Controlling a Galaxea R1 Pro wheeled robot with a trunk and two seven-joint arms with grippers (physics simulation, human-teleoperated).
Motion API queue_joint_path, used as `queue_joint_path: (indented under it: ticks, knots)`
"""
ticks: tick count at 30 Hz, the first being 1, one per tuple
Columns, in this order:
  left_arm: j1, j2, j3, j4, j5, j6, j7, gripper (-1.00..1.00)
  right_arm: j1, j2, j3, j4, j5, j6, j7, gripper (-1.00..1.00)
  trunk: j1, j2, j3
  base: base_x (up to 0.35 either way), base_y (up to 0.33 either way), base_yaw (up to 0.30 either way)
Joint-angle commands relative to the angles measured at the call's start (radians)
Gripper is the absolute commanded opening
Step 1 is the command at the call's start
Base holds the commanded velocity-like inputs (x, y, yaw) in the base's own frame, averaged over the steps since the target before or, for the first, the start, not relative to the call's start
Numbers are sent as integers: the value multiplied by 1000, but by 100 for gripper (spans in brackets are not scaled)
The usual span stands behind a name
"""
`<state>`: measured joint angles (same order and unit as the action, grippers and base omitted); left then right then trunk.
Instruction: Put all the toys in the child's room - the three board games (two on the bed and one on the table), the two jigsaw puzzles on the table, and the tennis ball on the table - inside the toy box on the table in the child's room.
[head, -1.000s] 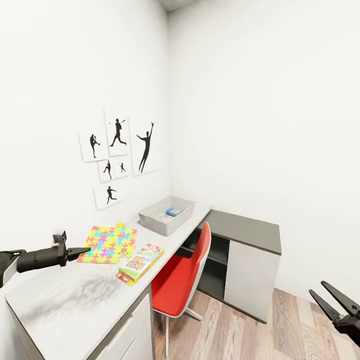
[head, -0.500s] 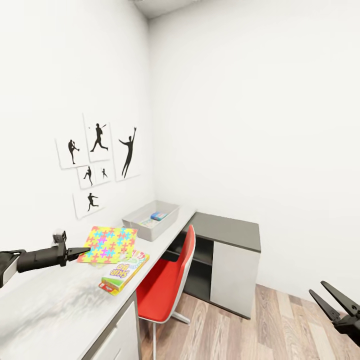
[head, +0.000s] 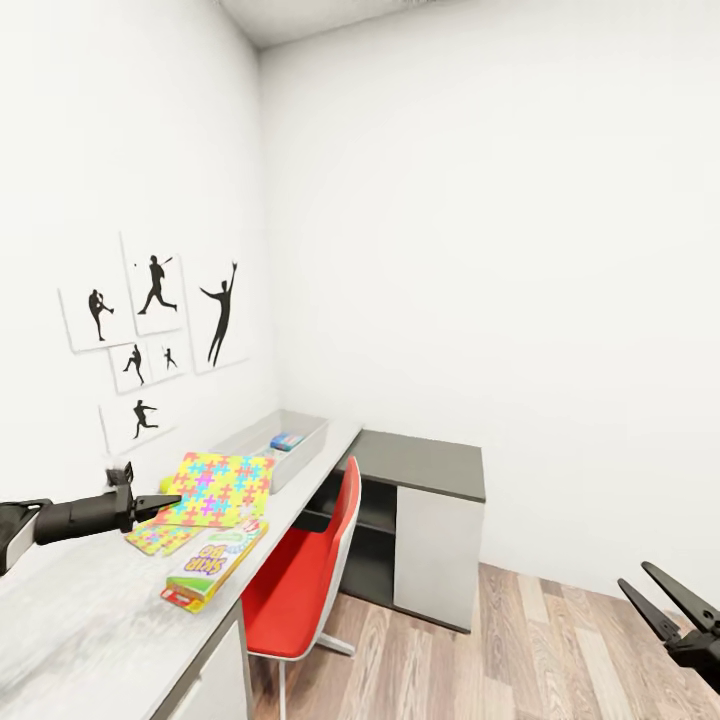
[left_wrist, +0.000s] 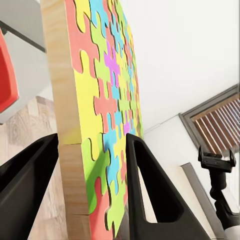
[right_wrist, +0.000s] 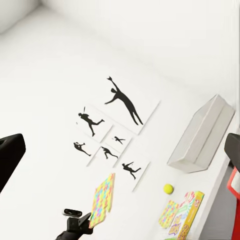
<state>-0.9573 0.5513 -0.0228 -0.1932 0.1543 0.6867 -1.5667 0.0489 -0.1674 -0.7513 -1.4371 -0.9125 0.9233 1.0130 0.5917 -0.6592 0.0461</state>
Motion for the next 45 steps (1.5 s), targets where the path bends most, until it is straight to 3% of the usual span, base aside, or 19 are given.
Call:
queue_joint_path:
  ticks: [1,11,21,35,45]
  knots:
    - [0,0,-2,0,2,11,-4,-100,0,0,0,0,-2,4,1,100,-4,7,5,0,0,-223]
    - [0,0,-2,0,2,8,-4,-100,0,0,2,0,-1,2,-1,100,-42,77,48,0,0,-223]
    - [0,0,-2,0,1,1,-4,-100,0,0,6,0,2,-4,-3,100,-42,77,59,4,-6,-223]
    - [0,2,1,0,2,0,-4,-100,0,1,9,-2,4,-7,-4,100,-42,77,70,136,-167,-143]
    - [0,5,9,0,4,3,-4,-100,0,2,10,-3,7,-12,-4,100,-80,147,102,12,-13,-7]
